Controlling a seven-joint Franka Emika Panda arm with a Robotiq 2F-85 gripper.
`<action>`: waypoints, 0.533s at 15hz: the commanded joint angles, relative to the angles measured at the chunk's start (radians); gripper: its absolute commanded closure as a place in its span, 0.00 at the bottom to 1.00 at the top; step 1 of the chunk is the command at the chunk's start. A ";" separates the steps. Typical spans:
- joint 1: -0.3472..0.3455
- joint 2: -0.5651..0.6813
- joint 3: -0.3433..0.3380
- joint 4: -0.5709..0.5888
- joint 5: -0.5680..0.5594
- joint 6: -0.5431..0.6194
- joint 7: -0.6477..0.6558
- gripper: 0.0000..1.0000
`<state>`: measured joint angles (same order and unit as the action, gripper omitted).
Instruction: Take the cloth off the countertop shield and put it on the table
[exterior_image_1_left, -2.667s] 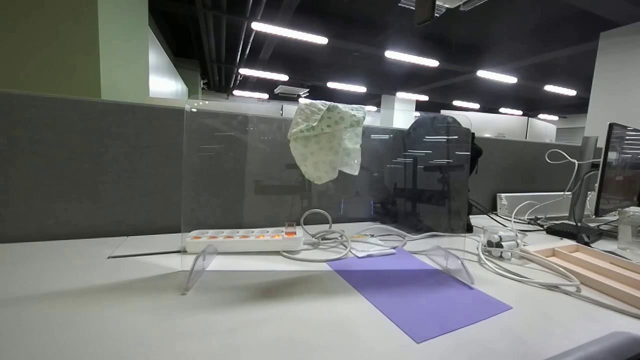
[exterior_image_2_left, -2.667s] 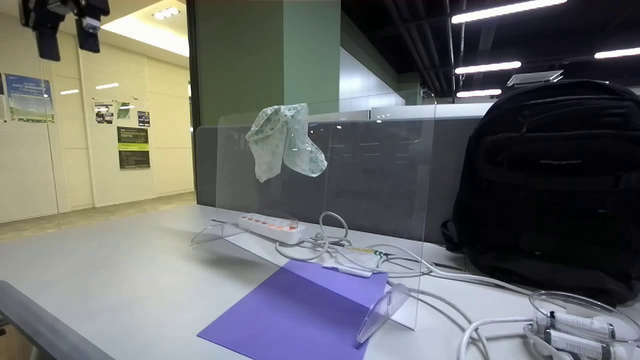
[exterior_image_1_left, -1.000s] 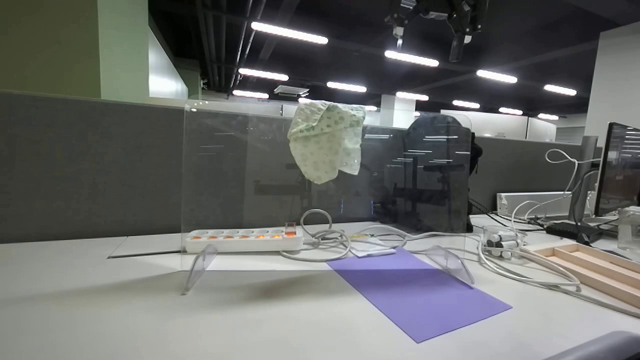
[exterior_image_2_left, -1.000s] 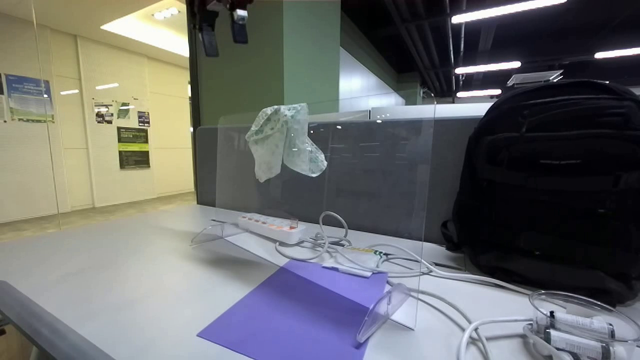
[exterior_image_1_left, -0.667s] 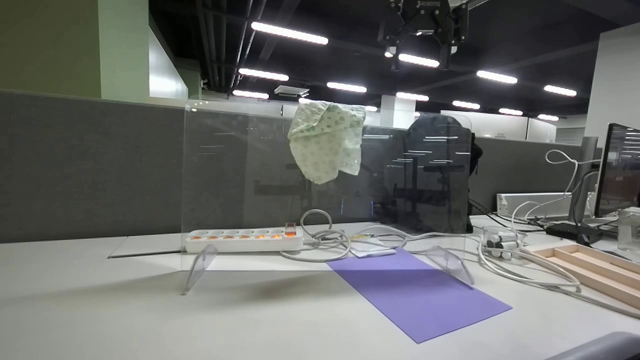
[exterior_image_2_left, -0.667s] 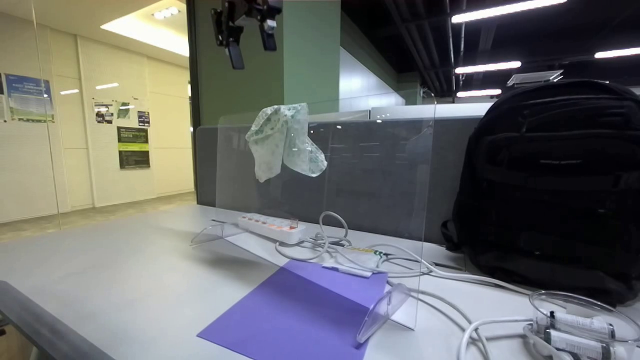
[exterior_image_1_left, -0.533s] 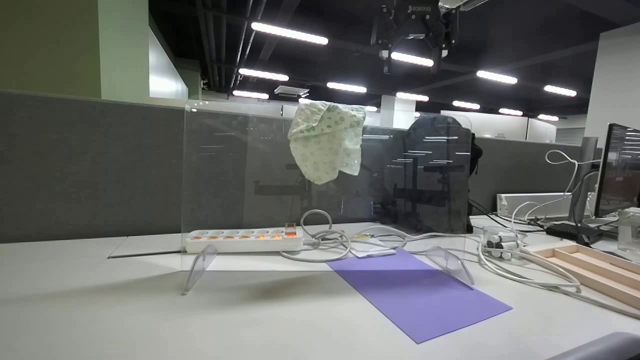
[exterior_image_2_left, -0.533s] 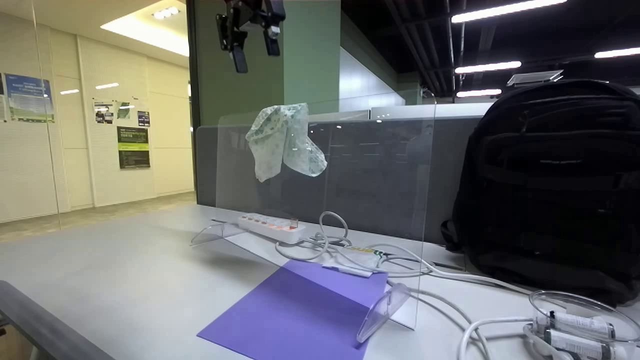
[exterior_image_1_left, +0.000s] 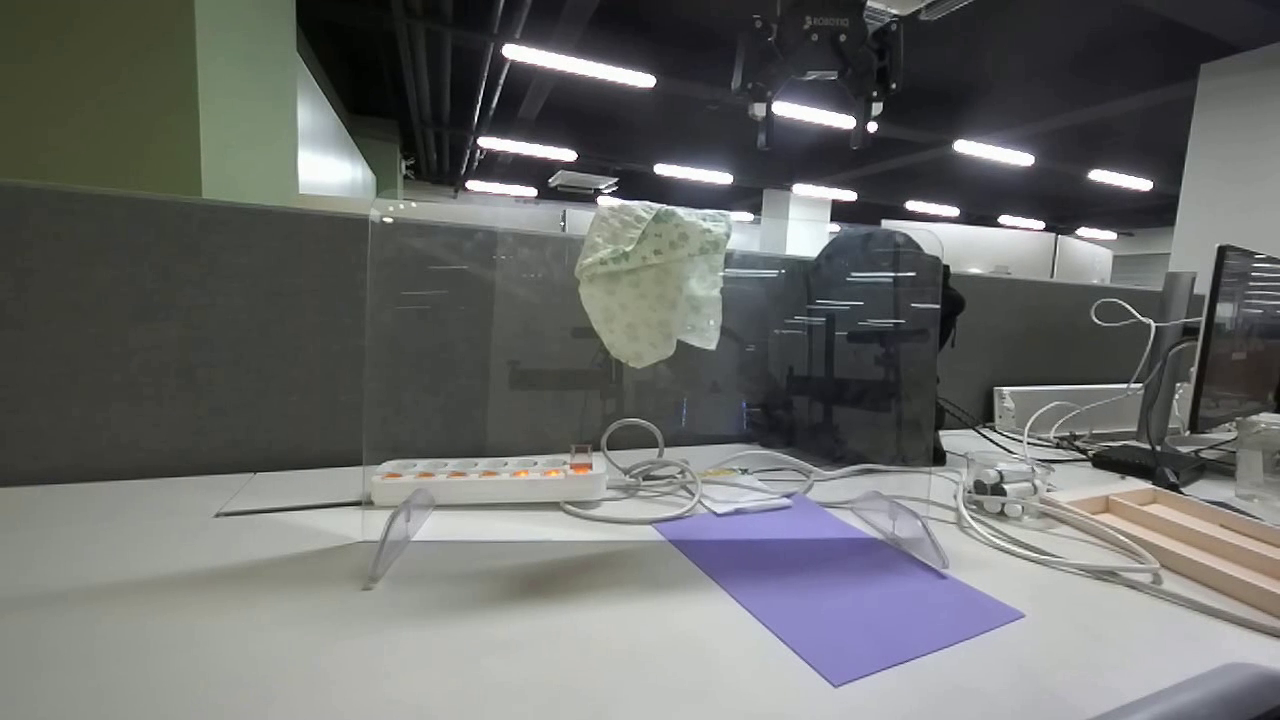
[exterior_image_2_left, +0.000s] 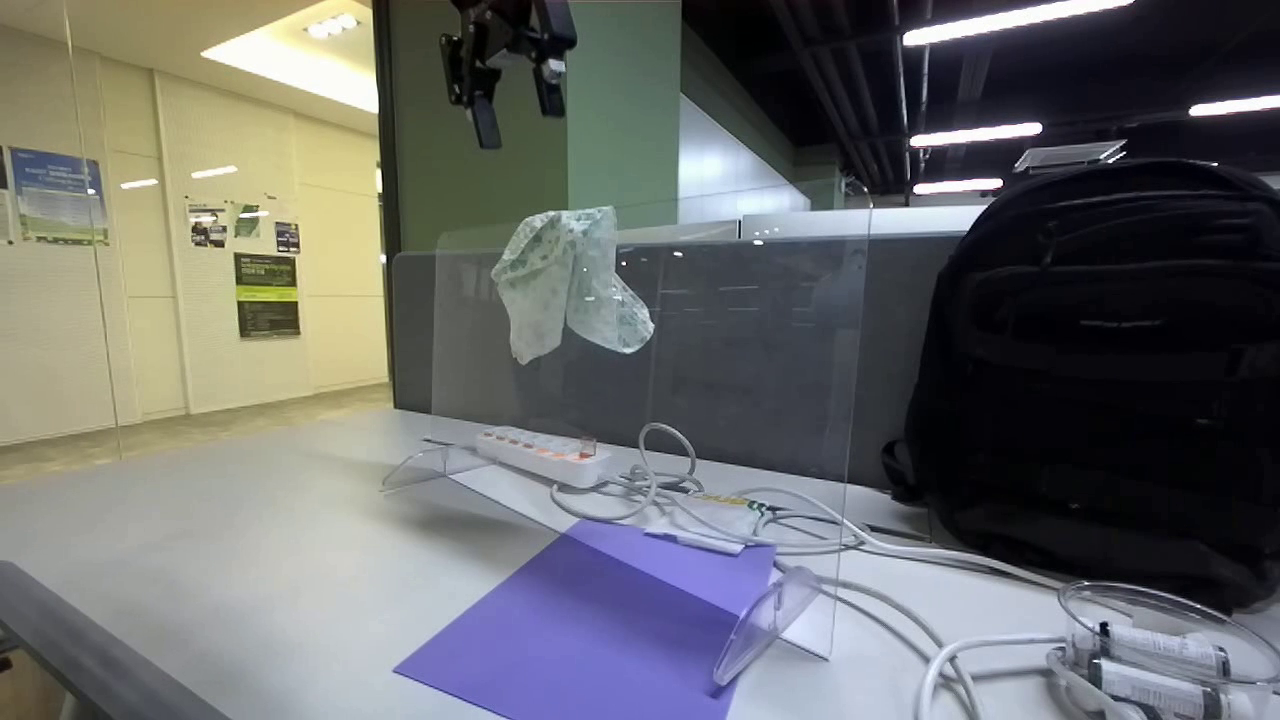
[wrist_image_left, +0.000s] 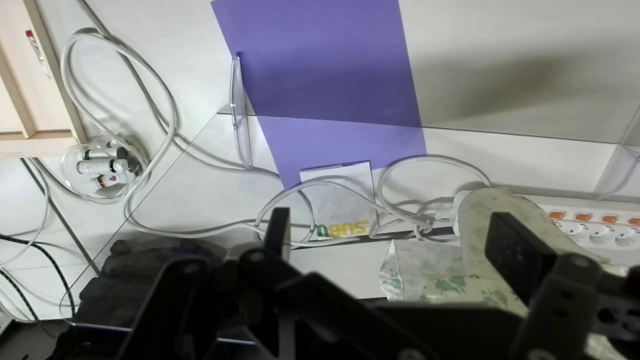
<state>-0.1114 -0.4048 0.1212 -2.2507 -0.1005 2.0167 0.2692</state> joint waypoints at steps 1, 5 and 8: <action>0.024 0.002 -0.021 0.002 -0.010 -0.003 0.008 0.00; 0.036 0.036 -0.006 -0.013 -0.065 0.101 -0.010 0.00; 0.059 0.099 -0.007 0.010 -0.067 0.121 -0.034 0.00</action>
<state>-0.0782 -0.3648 0.1221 -2.2680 -0.1521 2.1148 0.2512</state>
